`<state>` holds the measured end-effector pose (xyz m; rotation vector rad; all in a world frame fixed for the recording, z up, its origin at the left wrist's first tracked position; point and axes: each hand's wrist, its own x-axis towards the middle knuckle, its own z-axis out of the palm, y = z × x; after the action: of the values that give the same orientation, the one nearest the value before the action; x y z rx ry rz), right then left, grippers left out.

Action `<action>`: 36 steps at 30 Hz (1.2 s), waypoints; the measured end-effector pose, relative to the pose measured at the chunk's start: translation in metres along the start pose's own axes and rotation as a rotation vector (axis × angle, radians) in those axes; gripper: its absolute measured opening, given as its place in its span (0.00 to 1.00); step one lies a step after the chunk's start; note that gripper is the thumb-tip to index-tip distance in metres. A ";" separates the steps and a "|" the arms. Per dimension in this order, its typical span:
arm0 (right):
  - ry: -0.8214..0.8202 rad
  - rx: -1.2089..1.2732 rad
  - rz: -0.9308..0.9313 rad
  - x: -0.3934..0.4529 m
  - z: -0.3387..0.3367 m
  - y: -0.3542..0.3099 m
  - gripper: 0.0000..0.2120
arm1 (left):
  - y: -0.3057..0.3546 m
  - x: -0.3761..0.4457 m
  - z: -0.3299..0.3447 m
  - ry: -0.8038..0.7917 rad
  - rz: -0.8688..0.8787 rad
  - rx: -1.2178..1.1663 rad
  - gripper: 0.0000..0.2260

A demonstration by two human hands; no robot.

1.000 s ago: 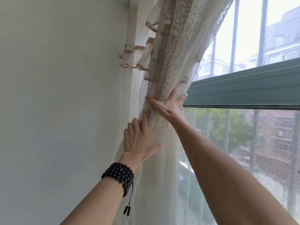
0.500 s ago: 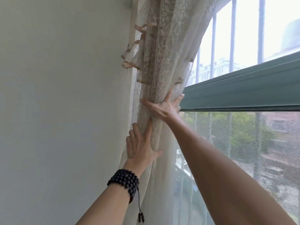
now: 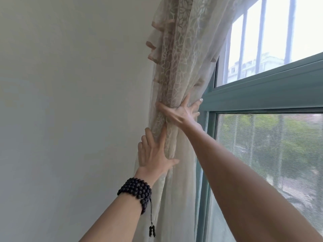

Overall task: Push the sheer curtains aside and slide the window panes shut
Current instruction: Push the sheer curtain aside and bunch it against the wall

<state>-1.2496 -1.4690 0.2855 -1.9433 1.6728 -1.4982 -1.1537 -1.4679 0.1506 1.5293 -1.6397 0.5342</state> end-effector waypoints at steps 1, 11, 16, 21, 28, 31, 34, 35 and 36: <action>0.001 -0.005 0.002 0.009 0.008 0.000 0.66 | -0.006 0.009 0.007 -0.001 0.001 -0.002 0.59; 0.010 -0.016 0.032 0.094 0.083 0.032 0.64 | -0.059 0.073 0.094 0.023 0.068 0.008 0.61; 0.034 -0.024 0.012 0.132 0.111 0.052 0.62 | -0.068 0.104 0.135 -0.018 0.083 -0.026 0.60; 0.080 -0.035 -0.049 0.175 0.131 0.068 0.59 | -0.069 0.139 0.168 0.002 0.082 -0.037 0.60; 0.148 -0.150 -0.069 0.234 0.180 0.086 0.56 | -0.090 0.172 0.218 0.107 0.065 0.025 0.61; 0.213 -0.228 -0.077 0.248 0.199 0.093 0.52 | -0.096 0.178 0.228 0.202 0.077 0.050 0.60; 0.173 -0.240 -0.086 0.242 0.193 0.098 0.48 | -0.090 0.170 0.227 0.182 0.092 0.088 0.61; 0.168 -0.254 -0.104 0.242 0.190 0.099 0.47 | -0.087 0.168 0.224 0.177 0.084 0.100 0.61; 0.163 -0.264 -0.114 0.241 0.189 0.098 0.46 | -0.086 0.167 0.222 0.169 0.083 0.112 0.61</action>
<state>-1.2038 -1.7867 0.2632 -2.1303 1.9463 -1.5842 -1.1205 -1.7560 0.1346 1.4583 -1.5702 0.7906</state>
